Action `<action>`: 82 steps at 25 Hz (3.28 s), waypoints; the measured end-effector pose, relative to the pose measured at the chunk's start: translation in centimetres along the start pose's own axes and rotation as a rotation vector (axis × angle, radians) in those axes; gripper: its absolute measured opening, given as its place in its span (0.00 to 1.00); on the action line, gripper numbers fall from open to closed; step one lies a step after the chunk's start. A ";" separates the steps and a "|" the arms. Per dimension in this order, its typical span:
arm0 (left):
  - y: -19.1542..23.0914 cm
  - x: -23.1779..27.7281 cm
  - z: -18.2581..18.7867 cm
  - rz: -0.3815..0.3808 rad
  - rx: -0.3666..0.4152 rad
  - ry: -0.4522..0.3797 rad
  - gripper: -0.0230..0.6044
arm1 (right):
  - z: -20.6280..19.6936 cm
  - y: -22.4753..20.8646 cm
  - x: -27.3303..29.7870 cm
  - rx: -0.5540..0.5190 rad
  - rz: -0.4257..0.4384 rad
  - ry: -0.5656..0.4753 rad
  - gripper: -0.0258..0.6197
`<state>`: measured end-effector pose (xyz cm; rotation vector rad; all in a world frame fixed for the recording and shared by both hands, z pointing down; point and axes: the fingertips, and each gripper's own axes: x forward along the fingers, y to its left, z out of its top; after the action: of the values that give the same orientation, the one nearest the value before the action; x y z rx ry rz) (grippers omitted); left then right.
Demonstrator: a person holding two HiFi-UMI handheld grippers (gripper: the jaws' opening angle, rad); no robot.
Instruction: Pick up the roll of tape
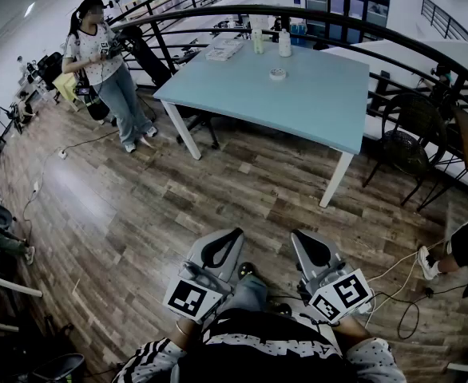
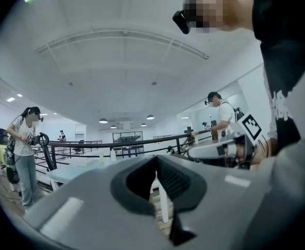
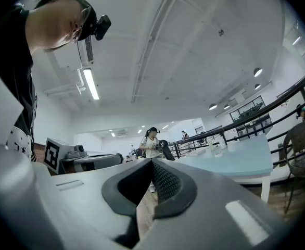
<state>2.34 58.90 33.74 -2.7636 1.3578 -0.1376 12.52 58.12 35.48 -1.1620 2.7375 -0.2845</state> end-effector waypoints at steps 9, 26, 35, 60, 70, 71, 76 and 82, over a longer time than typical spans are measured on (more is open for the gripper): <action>2.3 1.4 -1.3 0.004 0.001 0.033 0.04 | -0.9 -1.3 2.2 0.047 -0.013 0.001 0.04; 11.1 3.7 -3.2 0.050 -0.014 0.071 0.04 | -1.8 -3.9 11.4 0.171 0.054 -0.049 0.04; 16.4 5.5 -3.6 0.060 -0.059 0.051 0.04 | -1.7 -5.1 17.6 0.151 0.067 -0.016 0.05; 29.6 7.3 -4.4 0.006 -0.132 -0.037 0.04 | -0.5 -3.8 30.4 0.009 0.026 0.047 0.05; 31.1 8.1 -5.0 0.008 -0.148 -0.025 0.04 | -0.5 -3.5 32.3 0.027 0.073 0.037 0.05; 31.2 8.6 -5.0 0.004 -0.145 -0.025 0.04 | -0.3 -4.0 32.3 0.025 0.066 0.033 0.05; 31.6 10.7 -4.8 -0.006 -0.135 -0.009 0.04 | 0.8 -7.7 32.3 0.034 0.027 0.026 0.07; 32.0 14.5 -5.6 -0.025 -0.085 0.055 0.04 | 1.0 -11.0 32.7 0.061 0.017 -0.013 0.07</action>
<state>-14.61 27.85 37.17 -2.8674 1.3732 -0.1623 -2.13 26.87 34.89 -1.1209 2.7063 -0.3547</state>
